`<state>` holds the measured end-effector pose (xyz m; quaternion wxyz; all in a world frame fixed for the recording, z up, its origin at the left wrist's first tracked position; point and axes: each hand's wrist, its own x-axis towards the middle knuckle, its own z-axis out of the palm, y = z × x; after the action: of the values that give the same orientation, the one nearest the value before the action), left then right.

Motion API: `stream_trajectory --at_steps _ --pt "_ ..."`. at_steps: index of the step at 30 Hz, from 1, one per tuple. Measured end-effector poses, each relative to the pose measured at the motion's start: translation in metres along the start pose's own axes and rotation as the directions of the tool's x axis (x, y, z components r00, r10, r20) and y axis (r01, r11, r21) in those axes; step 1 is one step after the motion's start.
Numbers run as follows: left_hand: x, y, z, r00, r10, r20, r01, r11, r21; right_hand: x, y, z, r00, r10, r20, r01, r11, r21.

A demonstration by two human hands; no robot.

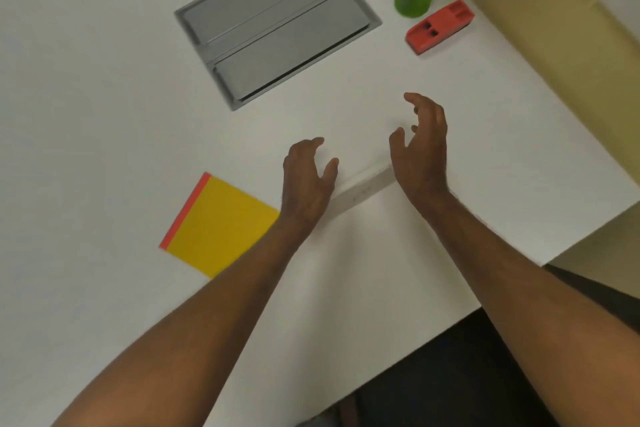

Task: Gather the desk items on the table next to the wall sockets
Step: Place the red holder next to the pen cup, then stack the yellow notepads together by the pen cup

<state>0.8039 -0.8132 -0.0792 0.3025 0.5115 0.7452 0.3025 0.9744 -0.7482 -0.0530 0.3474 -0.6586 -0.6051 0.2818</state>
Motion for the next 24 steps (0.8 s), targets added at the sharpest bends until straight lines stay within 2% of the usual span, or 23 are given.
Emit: stream_trajectory --at_steps 6,12,15,18,21,24 --pt "-0.066 -0.071 -0.077 0.983 -0.117 -0.141 0.116 0.993 -0.014 -0.083 -0.04 0.044 0.986 -0.142 0.089 0.135 0.987 0.081" --pt "-0.096 -0.143 -0.138 0.948 -0.251 -0.194 0.258 0.966 0.009 -0.149 -0.06 0.101 0.919 -0.194 0.343 0.193 0.98 0.038" --pt "-0.1 -0.17 -0.158 0.932 -0.306 -0.196 0.32 0.946 0.043 -0.169 -0.064 0.126 0.889 -0.104 0.447 0.138 0.989 -0.044" --pt "-0.097 -0.195 -0.174 0.916 -0.346 -0.204 0.368 0.926 0.082 -0.182 -0.071 0.152 0.851 0.057 0.522 0.066 0.975 -0.214" --pt "-0.092 -0.213 -0.182 0.891 -0.427 -0.151 0.445 0.888 0.117 -0.187 -0.073 0.17 0.827 0.152 0.54 0.055 0.936 -0.347" --pt "-0.087 -0.225 -0.187 0.905 -0.418 -0.078 0.425 0.883 0.199 -0.187 -0.072 0.18 0.826 0.18 0.534 0.077 0.903 -0.423"
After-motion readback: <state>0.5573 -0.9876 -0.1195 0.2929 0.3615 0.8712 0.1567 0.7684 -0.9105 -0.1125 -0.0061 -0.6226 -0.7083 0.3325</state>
